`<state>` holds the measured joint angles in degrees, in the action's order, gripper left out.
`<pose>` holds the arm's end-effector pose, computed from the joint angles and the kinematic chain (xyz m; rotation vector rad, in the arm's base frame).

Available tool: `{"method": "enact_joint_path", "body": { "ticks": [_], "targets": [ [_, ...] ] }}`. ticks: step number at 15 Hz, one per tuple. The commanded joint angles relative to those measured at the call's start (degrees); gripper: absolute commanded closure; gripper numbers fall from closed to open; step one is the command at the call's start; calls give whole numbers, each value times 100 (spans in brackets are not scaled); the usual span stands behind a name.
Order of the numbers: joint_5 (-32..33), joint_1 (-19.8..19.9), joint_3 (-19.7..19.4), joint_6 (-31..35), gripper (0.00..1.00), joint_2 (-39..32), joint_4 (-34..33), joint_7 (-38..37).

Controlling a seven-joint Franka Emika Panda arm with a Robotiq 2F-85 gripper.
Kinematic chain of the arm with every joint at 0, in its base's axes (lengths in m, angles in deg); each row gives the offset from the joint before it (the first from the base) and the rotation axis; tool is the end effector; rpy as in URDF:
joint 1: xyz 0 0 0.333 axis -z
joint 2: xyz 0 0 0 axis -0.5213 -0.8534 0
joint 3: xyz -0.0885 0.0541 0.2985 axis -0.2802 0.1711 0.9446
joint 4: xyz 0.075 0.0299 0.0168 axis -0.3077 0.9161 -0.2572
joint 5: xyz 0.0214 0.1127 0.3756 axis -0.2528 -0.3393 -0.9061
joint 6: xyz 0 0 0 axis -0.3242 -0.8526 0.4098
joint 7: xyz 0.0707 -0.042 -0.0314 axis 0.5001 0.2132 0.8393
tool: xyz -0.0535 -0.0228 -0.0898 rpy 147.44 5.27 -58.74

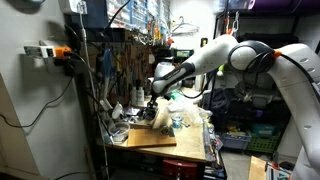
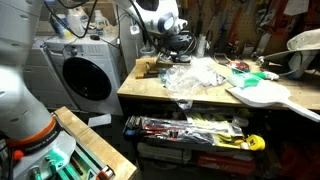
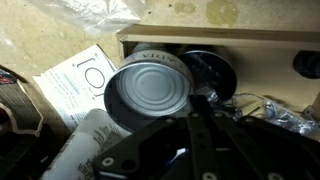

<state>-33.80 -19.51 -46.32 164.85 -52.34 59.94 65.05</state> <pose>0.7186 -0.0930 0.3325 2.8542 0.7334 0.5588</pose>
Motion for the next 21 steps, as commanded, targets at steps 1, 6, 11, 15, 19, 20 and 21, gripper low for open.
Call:
{"method": "enact_joint_path", "body": {
  "ticks": [1, 6, 11, 15, 19, 20, 21],
  "targets": [
    [78, -254, -210, -462, 99, 553, 438, -541],
    [342, -571, -548, -806, 99, 1402, 1308, -1507],
    [447, -733, -691, -998, 99, 2158, 2248, -2185],
    [385, -797, -677, -1040, 99, 2553, 2806, -2528],
    [318, -774, -708, -918, 99, 2884, 3325, -2860],
    [312, -766, -722, -896, 99, 2946, 3429, -2925],
    [319, -761, -738, -862, 99, 3007, 3520, -2985]
  ]
}}
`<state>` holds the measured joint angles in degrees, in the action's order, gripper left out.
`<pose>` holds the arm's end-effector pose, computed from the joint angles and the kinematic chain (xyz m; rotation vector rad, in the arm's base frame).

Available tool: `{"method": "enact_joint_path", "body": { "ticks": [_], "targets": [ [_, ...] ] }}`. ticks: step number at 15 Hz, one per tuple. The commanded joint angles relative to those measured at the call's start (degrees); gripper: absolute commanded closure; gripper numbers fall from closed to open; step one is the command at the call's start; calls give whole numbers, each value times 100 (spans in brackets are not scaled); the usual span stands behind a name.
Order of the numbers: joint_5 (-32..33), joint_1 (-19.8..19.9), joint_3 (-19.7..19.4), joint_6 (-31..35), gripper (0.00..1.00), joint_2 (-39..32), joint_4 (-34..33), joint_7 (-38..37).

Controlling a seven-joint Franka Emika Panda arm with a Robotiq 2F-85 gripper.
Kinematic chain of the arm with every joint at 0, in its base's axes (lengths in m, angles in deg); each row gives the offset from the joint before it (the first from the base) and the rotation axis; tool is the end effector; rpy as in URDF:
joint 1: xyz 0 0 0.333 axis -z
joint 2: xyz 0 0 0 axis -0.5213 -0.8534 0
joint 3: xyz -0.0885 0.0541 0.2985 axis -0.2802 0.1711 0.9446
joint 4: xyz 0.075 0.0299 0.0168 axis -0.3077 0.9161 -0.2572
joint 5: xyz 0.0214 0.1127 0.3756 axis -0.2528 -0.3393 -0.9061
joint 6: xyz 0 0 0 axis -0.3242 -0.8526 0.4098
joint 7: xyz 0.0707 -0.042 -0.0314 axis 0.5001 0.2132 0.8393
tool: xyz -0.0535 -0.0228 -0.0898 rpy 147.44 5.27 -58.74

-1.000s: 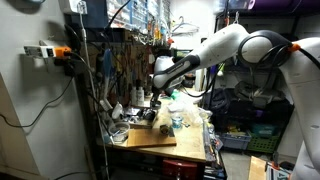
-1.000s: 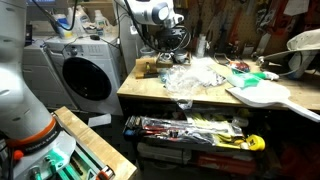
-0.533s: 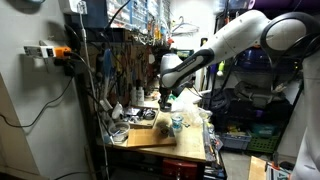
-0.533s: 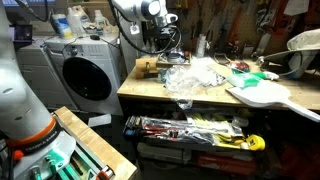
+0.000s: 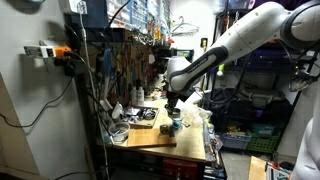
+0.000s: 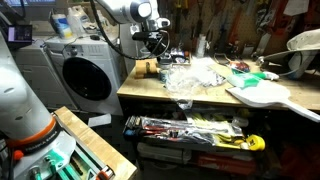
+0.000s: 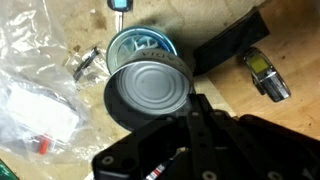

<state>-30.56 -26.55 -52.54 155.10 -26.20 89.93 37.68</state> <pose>0.5703 -0.0585 0.3644 3.0163 0.1524 0.2252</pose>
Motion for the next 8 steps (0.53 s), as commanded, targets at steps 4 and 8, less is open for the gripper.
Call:
{"method": "enact_joint_path", "body": {
  "ticks": [4, 8],
  "targets": [
    [-26, -25, -182, 335, 99, 538, 768, -347],
    [-73, -8, -238, 595, 99, 546, 848, -358]
  ]
}}
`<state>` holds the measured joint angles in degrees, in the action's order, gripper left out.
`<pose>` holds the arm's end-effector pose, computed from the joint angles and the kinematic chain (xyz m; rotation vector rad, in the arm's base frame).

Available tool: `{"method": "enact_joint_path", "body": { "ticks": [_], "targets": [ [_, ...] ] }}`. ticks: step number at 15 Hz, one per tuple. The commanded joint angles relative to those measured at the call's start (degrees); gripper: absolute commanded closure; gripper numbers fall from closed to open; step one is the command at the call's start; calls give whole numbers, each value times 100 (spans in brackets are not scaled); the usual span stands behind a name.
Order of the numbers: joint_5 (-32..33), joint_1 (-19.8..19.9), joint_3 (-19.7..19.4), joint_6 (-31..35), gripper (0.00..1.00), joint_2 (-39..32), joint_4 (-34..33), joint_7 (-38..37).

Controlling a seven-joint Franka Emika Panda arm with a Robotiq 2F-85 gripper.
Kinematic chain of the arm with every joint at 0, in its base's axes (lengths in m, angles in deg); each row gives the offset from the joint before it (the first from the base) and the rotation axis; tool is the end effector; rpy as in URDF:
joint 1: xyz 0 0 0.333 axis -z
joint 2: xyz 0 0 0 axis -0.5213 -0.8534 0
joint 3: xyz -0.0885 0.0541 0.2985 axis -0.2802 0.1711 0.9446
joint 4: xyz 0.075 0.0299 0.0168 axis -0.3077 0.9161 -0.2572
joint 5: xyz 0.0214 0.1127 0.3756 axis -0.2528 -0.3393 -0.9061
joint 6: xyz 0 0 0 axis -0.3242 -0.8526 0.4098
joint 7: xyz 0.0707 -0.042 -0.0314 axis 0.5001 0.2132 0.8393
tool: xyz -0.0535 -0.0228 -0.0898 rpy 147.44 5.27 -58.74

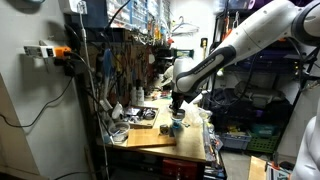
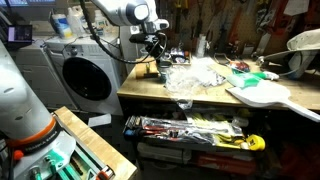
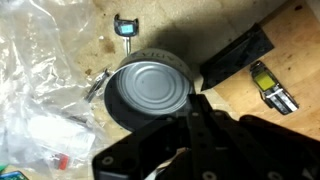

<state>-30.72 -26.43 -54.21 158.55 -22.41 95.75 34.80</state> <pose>0.5438 -0.0720 0.3621 3.0216 0.0332 0.2653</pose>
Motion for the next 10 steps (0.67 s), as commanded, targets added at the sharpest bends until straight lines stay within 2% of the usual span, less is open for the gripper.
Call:
{"method": "enact_joint_path", "body": {
  "ticks": [1, 10],
  "targets": [
    [-85, -20, -79, 273, 99, 143, 259, -56],
    [-255, 19, -145, 548, 99, 52, 301, -16]
  ]
}}
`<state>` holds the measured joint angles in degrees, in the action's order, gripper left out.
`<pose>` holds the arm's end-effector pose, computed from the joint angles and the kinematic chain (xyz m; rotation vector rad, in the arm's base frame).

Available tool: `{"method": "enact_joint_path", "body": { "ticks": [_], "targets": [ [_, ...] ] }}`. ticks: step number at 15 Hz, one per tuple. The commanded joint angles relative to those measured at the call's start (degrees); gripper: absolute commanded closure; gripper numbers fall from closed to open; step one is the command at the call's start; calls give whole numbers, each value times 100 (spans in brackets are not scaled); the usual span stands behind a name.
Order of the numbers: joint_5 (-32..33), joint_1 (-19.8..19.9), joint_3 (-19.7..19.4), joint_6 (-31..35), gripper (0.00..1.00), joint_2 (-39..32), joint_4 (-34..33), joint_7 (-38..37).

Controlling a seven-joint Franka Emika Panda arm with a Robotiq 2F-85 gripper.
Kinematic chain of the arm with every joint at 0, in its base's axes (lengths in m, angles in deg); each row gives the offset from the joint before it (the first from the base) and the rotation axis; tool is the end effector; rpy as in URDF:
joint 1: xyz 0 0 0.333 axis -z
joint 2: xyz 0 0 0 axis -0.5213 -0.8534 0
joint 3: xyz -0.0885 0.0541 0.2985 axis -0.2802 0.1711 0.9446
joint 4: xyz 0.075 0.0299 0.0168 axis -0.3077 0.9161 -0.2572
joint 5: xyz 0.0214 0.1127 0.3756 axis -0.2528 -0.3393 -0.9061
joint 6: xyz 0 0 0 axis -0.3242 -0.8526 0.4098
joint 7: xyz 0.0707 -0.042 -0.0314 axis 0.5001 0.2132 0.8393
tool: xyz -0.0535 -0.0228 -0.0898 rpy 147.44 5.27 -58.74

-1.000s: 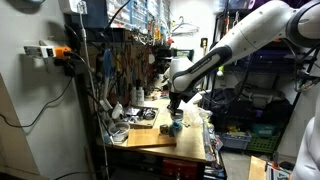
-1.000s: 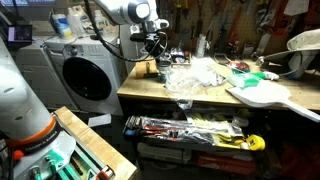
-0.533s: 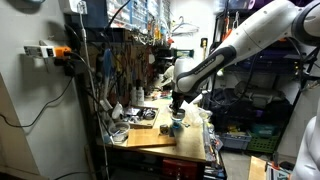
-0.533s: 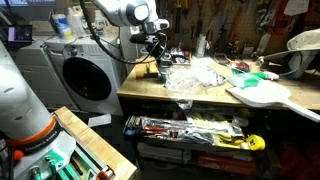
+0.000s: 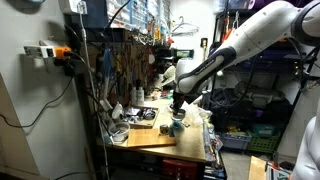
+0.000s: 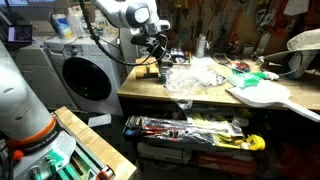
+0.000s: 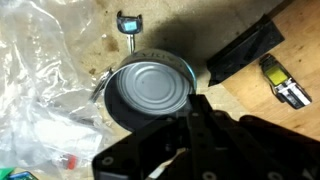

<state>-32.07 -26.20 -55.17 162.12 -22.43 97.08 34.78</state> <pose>0.5411 -0.0822 0.3582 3.0284 -0.0197 0.3262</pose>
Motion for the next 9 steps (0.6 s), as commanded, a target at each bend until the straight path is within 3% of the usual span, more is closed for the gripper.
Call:
{"method": "enact_joint_path", "body": {
  "ticks": [1, 9],
  "targets": [
    [-107, -5, -54, 193, 99, 48, 164, -29],
    [-223, -17, -44, 227, 99, -80, 93, -18]
  ]
}}
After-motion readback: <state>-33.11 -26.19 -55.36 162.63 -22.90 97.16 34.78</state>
